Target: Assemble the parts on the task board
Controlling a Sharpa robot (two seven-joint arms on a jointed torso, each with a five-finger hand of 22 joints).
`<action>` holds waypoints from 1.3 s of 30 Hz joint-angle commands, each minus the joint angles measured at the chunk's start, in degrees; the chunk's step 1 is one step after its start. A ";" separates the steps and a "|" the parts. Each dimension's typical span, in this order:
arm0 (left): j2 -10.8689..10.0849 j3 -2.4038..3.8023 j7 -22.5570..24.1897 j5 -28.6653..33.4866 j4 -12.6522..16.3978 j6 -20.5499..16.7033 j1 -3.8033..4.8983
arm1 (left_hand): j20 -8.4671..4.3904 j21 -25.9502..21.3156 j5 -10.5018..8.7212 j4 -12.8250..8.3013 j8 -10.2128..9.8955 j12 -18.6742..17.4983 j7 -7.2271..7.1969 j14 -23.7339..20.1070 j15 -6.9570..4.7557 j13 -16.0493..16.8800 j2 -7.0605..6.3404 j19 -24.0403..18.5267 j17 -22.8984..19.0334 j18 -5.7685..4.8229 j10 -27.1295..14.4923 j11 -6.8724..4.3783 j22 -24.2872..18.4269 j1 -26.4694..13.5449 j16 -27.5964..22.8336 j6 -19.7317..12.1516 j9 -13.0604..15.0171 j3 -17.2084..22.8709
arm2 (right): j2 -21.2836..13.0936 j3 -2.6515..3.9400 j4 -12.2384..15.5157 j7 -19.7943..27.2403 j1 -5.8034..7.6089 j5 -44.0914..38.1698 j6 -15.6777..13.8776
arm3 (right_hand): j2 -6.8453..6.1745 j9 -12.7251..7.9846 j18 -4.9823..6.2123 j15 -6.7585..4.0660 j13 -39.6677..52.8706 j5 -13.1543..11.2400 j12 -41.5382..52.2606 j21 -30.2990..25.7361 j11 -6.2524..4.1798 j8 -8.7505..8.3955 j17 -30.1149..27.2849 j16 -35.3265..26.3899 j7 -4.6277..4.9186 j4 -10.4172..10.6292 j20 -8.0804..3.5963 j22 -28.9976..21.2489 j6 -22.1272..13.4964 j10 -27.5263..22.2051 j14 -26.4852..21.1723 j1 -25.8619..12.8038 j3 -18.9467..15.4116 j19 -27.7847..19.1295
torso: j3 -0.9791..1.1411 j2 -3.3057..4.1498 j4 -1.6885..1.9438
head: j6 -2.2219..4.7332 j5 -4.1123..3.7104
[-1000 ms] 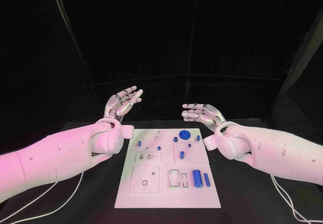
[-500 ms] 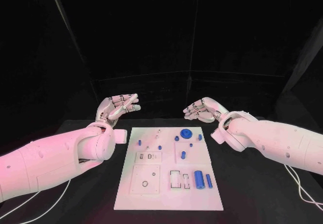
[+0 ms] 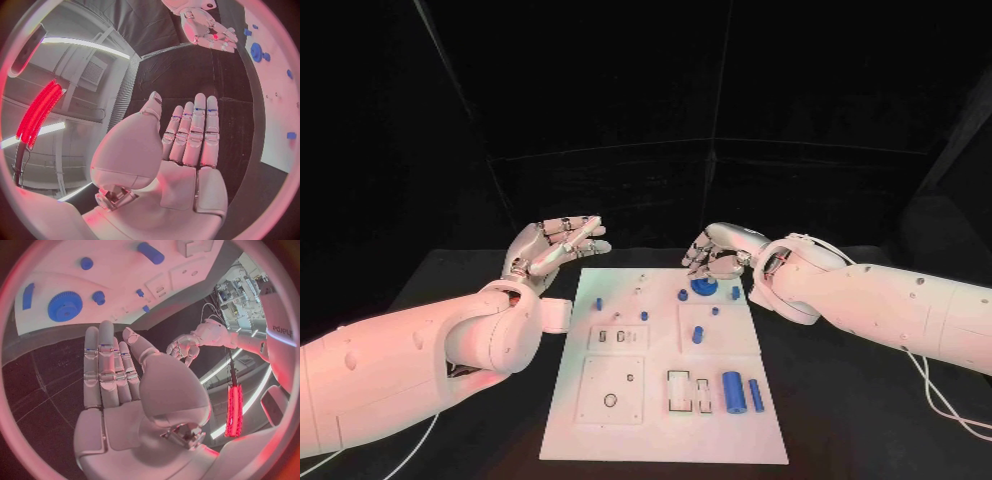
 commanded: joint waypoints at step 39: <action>-0.47 0.03 -0.59 -0.71 2.13 2.72 0.13 | 0.08 -0.03 0.33 -0.87 -0.44 -0.54 0.02 0.11 0.12 -0.11 0.27 0.46 0.05 0.73 0.21 -0.03 -0.26 0.66 -0.80 0.44 -0.12 -0.02 | 3.67 0.11 -1.04 -9.35 0.42 -21.11 8.39 | -1.11 0.22 -2.00 0.12 0.47 -1.46 0.27 24.91 0.15 -1.53 28.65 35.59 -0.46 0.95 0.42 27.39 -2.62 -4.79 1.23 -3.26 4.70 10.29 | -0.05 3.78 0.17 | -1.13 -0.31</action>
